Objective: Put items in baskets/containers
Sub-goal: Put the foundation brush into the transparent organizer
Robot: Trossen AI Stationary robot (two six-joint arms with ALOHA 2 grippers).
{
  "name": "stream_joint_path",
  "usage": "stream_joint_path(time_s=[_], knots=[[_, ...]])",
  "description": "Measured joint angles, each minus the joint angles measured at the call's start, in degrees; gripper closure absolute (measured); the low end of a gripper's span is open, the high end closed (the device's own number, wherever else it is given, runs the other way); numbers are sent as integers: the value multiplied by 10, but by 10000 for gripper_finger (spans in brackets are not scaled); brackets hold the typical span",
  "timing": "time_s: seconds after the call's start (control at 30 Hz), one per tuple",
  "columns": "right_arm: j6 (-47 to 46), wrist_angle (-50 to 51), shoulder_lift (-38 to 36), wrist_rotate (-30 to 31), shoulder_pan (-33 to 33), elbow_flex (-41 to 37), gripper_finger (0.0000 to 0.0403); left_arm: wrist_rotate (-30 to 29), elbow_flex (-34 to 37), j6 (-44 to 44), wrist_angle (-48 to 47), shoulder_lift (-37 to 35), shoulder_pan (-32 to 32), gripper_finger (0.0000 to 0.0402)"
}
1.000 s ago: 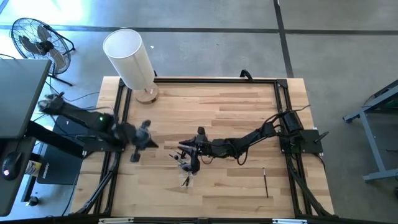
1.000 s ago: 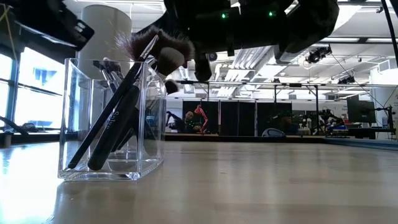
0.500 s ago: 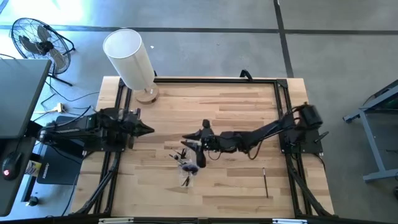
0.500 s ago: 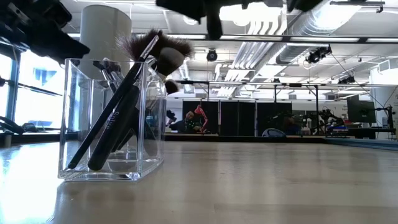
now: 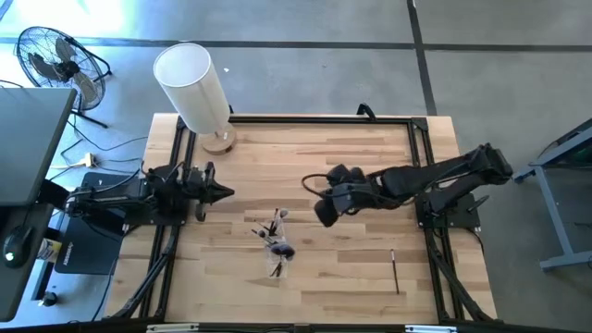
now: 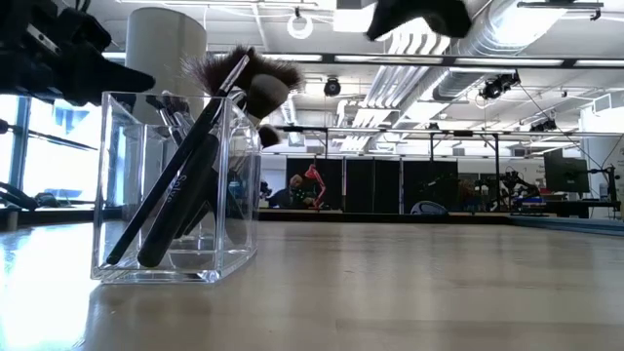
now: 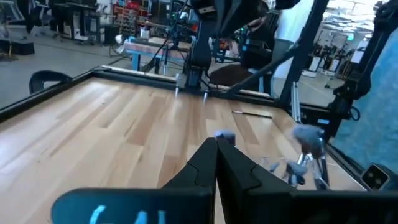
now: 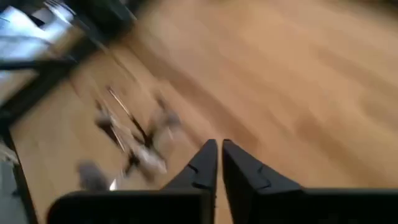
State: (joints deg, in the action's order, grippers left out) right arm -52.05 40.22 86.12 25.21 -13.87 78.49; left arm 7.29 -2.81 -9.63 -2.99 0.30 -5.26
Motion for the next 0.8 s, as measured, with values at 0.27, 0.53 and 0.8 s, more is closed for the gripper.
stream_joint_path(time_s=[0.27,0.53,0.8], knots=[[-313,363,42,-140,-17,59,400,16,19,34,50,15,0,401],[-440,329,48,-225,-59,-79,365,20,13,33,41,20,0,400],[-526,231,48,-293,-127,-202,315,21,13,33,41,20,0,399]])
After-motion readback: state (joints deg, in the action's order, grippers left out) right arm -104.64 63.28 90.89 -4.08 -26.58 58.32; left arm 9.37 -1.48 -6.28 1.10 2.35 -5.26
